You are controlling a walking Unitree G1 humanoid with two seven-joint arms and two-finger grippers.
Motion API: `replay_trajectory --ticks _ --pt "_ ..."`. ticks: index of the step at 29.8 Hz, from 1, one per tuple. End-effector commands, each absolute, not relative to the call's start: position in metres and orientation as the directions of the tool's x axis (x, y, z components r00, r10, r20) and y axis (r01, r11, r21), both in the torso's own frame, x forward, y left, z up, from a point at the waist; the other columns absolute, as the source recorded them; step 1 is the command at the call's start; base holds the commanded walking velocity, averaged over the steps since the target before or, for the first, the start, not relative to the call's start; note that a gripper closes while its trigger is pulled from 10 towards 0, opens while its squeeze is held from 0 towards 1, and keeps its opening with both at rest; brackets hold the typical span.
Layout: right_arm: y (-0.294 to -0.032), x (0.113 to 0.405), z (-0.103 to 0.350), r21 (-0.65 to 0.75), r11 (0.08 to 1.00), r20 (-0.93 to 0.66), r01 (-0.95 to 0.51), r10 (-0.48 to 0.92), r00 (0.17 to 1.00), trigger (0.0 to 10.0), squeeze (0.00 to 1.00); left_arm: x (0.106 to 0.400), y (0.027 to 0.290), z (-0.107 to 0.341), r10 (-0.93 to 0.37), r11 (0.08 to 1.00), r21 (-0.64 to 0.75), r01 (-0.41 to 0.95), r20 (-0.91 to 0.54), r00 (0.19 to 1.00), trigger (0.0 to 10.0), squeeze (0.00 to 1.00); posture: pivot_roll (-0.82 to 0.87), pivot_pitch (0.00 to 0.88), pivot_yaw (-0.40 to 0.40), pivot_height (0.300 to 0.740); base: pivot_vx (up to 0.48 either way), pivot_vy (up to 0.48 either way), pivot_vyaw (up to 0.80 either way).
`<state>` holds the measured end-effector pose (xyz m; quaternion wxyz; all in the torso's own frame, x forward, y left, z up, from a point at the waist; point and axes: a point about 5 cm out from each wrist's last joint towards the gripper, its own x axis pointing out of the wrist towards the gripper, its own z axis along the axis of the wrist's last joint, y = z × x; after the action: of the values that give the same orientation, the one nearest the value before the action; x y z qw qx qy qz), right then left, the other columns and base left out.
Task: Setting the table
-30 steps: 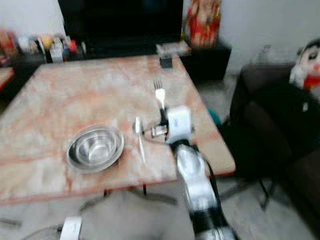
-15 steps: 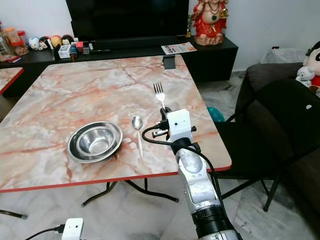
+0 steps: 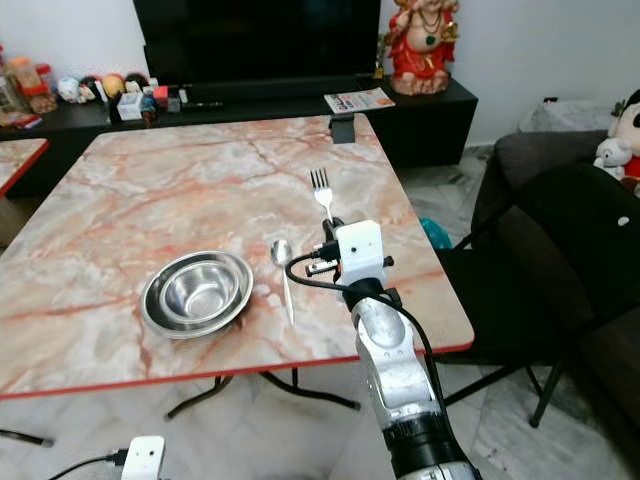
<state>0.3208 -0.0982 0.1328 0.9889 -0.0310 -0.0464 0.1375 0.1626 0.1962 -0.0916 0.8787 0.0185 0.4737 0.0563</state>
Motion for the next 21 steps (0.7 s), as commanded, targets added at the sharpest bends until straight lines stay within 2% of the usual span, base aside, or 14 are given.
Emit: replay_trajectory --ticks 1,7,16,21 --pt "-0.098 0.321 0.132 -0.067 0.961 0.07 -0.267 0.272 0.96 10.0 0.0 0.164 0.2 -0.09 0.131 0.991 0.099 -0.087 -0.826 0.548 10.0 0.0 -0.09 0.0 0.042 0.74 0.371 0.0 0.0" --pt "-0.094 0.318 0.124 -0.068 0.959 0.04 -0.275 0.278 0.96 10.0 0.0 0.164 0.201 -0.09 0.131 0.991 0.102 -0.084 -0.826 0.548 10.0 0.0 -0.09 0.0 0.045 0.74 0.353 0.0 0.0" --pt "-0.097 0.314 0.107 -0.085 0.967 -0.052 -0.238 0.234 0.971 10.0 0.0 0.164 0.203 -0.09 0.13 0.991 0.105 -0.077 -0.825 0.549 10.0 0.0 -0.09 0.0 0.055 0.74 0.0 0.0 0.0" --pt "-0.099 0.312 0.092 -0.076 0.975 -0.157 -0.211 0.197 0.968 10.0 0.0 0.162 0.206 -0.09 0.134 0.991 0.111 -0.074 -0.828 0.545 10.0 0.0 -0.08 0.0 0.062 0.74 0.0 0.0 0.0"
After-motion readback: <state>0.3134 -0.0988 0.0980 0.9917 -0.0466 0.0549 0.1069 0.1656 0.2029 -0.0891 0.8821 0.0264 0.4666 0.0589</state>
